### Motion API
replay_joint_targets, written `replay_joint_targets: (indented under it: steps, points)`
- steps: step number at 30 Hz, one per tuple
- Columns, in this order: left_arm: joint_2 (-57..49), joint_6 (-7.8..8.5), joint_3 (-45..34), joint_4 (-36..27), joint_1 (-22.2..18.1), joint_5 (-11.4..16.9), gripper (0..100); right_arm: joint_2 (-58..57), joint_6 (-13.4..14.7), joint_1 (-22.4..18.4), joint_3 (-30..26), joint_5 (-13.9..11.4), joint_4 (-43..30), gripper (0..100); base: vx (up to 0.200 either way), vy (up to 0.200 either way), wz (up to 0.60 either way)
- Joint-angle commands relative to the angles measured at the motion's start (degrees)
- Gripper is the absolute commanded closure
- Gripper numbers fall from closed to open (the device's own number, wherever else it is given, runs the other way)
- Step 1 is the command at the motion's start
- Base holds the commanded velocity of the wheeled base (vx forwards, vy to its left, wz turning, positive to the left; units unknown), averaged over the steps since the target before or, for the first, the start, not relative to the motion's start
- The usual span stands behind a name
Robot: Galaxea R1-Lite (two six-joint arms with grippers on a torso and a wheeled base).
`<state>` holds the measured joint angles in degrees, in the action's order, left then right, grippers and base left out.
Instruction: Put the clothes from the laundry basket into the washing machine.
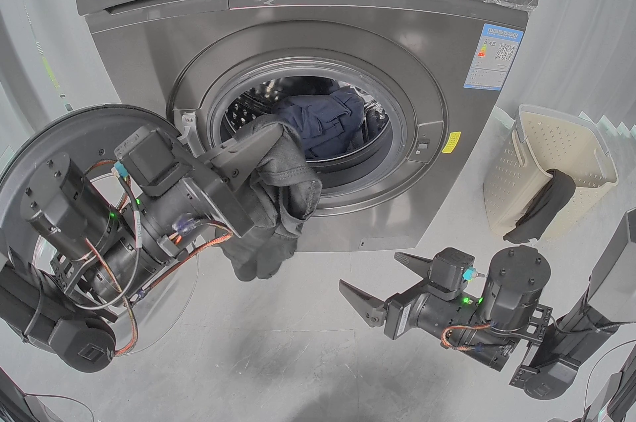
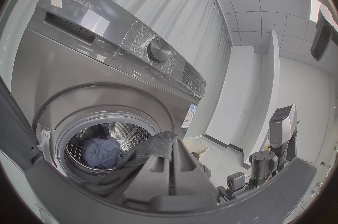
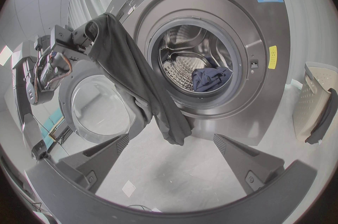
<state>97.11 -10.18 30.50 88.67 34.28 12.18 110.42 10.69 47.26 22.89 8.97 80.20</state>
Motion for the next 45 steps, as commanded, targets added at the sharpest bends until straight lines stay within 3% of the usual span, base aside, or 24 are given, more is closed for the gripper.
replay_joint_targets:
  steps: [1, 10, 17, 35, 45]
  points:
    - [0.3, -0.02, 0.0, 0.0, 0.1, 0.0, 100, 0.7, -0.1, -0.1, 2.2, 0.0, 0.1, 0, 0.0, 0.0, 0.0]
    - [0.8, -0.02, 0.1, 0.0, 0.0, 0.0, 100, 3.0, -1.4, 0.5, 7.5, 0.0, 0.3, 0, 0.0, 0.0, 0.0]
    - [0.8, -0.1, -0.1, 0.0, 0.0, 0.0, 100, 4.6, -1.8, -2.8, 14.5, -0.1, 0.3, 0, 0.0, 0.0, 0.0]
    - [1.2, -0.1, -0.4, 0.0, 0.0, 0.0, 100, 2.2, -2.3, -4.5, 13.4, -0.1, 0.3, 0, 0.0, 0.0, 0.0]
    - [1.1, -0.1, -0.4, 0.0, 0.1, 0.0, 100, 4.9, -2.4, -5.1, 15.5, 0.0, 0.3, 0, 0.0, 0.0, 0.0]
